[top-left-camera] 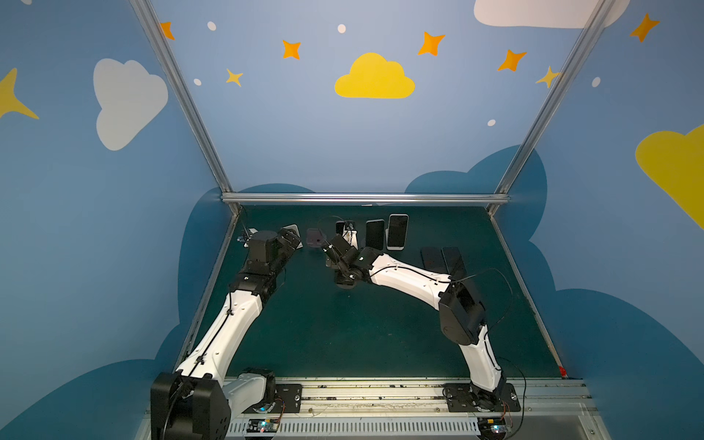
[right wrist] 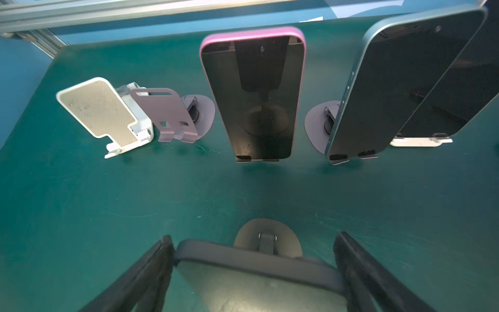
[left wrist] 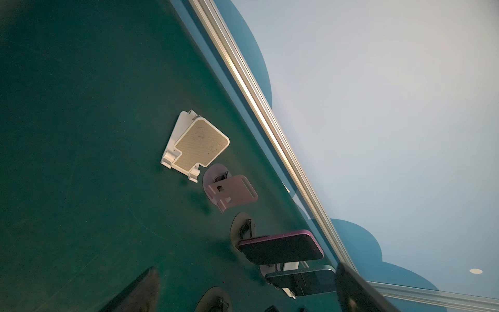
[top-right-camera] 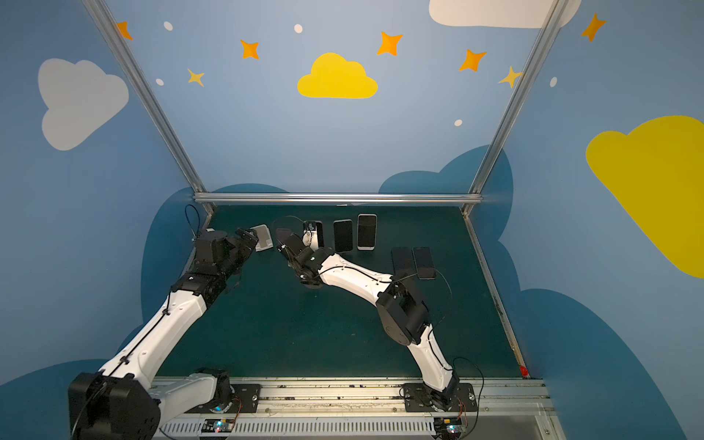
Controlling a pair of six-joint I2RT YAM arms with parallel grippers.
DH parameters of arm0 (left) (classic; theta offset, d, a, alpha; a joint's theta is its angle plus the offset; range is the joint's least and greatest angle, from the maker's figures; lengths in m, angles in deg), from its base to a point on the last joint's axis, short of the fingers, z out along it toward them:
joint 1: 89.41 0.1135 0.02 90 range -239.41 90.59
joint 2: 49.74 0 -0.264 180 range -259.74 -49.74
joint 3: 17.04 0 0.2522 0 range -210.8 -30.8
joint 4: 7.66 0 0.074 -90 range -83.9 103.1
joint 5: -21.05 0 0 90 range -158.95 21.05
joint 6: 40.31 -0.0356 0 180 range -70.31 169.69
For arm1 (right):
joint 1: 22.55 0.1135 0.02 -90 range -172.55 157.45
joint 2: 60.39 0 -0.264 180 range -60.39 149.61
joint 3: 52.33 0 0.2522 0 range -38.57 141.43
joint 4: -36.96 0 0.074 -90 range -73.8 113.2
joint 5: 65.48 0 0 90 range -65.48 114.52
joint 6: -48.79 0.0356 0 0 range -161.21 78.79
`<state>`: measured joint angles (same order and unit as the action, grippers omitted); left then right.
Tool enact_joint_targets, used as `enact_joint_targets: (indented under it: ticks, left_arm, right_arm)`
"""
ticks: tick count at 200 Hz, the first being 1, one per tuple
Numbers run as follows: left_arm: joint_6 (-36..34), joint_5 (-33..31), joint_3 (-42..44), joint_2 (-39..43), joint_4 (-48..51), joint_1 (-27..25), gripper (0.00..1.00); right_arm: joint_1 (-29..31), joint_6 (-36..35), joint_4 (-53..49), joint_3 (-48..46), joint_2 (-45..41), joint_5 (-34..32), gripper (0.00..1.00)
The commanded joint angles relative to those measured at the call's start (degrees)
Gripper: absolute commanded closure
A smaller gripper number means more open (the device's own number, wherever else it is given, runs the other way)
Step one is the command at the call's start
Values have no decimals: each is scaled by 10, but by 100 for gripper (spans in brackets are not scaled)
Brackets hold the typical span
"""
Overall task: Remove the phone from the phone stand
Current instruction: 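Lower the right gripper and close it on the black phone's edge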
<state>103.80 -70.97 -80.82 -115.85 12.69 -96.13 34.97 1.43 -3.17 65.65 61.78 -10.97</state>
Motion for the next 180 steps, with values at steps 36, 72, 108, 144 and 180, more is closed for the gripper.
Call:
enact_joint_targets:
  ticks: [36,72,108,144,180]
  left_arm:
    - [3,5,-14,-6,-7,5,0]
    - [3,6,-15,-6,-7,7,0]
    - [0,-1,-13,0,-5,9,0]
    - [3,6,-13,-1,-8,12,0]
    - [4,11,-14,-5,-9,13,0]
  right_arm:
    - [-2,2,14,-7,11,-10,12]
    - [-3,-5,52,-32,-1,9,20]
    - [-6,-49,107,-64,-19,29,27]
    - [-5,-77,138,-87,-39,35,32]
    - [-3,-89,143,-88,-50,36,33]
